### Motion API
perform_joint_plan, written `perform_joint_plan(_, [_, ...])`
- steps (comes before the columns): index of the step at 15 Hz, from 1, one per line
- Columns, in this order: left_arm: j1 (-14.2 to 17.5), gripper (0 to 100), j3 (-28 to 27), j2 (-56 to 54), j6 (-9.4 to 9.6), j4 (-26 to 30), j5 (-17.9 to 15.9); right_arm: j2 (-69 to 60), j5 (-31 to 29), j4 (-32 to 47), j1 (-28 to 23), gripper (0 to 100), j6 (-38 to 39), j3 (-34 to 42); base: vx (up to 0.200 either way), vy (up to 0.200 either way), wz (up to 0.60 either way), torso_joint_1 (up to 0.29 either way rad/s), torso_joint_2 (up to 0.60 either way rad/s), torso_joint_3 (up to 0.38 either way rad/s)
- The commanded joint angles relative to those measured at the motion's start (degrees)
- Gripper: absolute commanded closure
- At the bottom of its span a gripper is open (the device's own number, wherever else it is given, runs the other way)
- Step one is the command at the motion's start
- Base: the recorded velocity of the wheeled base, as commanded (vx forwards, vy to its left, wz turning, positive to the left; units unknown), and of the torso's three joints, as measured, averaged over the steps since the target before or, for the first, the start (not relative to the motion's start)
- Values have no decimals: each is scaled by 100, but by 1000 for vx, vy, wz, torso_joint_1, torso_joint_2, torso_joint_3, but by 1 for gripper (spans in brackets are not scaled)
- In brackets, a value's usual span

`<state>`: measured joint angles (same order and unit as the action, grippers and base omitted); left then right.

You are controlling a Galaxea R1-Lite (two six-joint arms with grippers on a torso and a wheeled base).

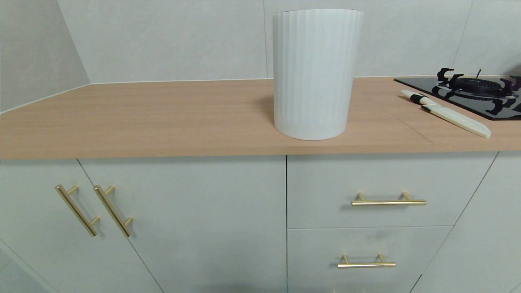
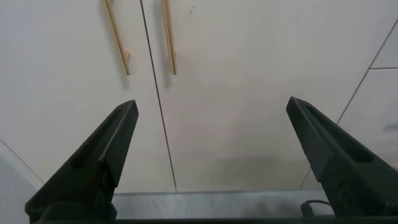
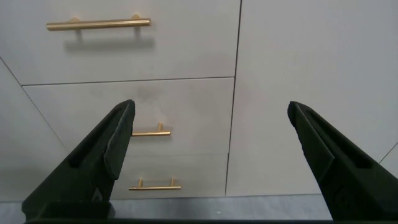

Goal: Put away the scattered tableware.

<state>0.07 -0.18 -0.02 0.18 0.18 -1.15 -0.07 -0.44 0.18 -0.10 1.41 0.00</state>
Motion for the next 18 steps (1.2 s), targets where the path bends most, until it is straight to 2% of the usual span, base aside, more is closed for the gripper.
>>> perform_joint_plan(1, [1, 0, 1, 2, -1, -1, 0, 7, 0, -1, 1, 0, -1, 0, 0, -200, 0, 2, 2, -2])
perform_joint_plan(5, [1, 0, 1, 2, -1, -1, 0, 7, 0, -1, 1, 0, -1, 0, 0, -200, 0, -2, 4, 2])
perform_joint_plan(15, [1, 0, 1, 2, -1, -1, 0, 7, 0, -9, 1, 0, -1, 0, 0, 0, 0, 0, 0, 0])
perform_joint_plan(18, [1, 0, 1, 2, -9, -1, 0, 7, 0, -1, 1, 0, -1, 0, 200, 0, 0, 1, 4, 5])
